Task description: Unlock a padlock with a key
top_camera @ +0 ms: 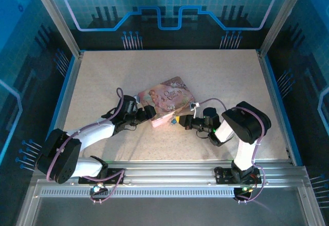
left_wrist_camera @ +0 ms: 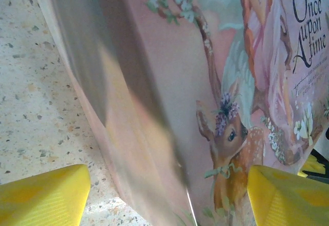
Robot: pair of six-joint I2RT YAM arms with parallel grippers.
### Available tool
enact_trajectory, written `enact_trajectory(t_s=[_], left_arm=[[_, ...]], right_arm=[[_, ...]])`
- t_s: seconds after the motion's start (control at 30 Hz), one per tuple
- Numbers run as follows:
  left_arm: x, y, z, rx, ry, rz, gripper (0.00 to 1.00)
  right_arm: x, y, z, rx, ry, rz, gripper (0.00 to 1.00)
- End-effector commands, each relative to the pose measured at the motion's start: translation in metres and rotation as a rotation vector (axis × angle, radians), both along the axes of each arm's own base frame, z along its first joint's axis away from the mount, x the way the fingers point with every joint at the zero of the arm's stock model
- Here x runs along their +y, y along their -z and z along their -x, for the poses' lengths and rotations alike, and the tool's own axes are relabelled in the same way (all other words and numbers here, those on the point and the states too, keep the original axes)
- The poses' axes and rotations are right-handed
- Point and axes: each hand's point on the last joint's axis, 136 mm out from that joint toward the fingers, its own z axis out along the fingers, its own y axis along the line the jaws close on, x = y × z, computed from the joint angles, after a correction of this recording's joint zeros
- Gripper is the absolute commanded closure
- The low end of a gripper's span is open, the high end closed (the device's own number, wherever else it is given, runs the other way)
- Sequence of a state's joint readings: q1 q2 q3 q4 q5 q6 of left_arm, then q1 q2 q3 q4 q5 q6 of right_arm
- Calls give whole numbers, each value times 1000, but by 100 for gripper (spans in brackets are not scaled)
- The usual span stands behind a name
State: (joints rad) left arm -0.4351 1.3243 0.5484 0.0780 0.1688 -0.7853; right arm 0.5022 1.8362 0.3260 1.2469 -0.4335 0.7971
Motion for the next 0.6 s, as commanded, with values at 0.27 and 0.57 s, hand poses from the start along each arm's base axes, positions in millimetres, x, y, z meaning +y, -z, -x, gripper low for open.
enact_trajectory(t_s=[0.27,0.57], left_arm=[[14,39,35,149,9,-85,20],[14,41,35,152,9,-85,19]], right_arm=[[-7,-38,-23,-63,60,-95,100],[-5,-39,-28,-45,24,-105,100]])
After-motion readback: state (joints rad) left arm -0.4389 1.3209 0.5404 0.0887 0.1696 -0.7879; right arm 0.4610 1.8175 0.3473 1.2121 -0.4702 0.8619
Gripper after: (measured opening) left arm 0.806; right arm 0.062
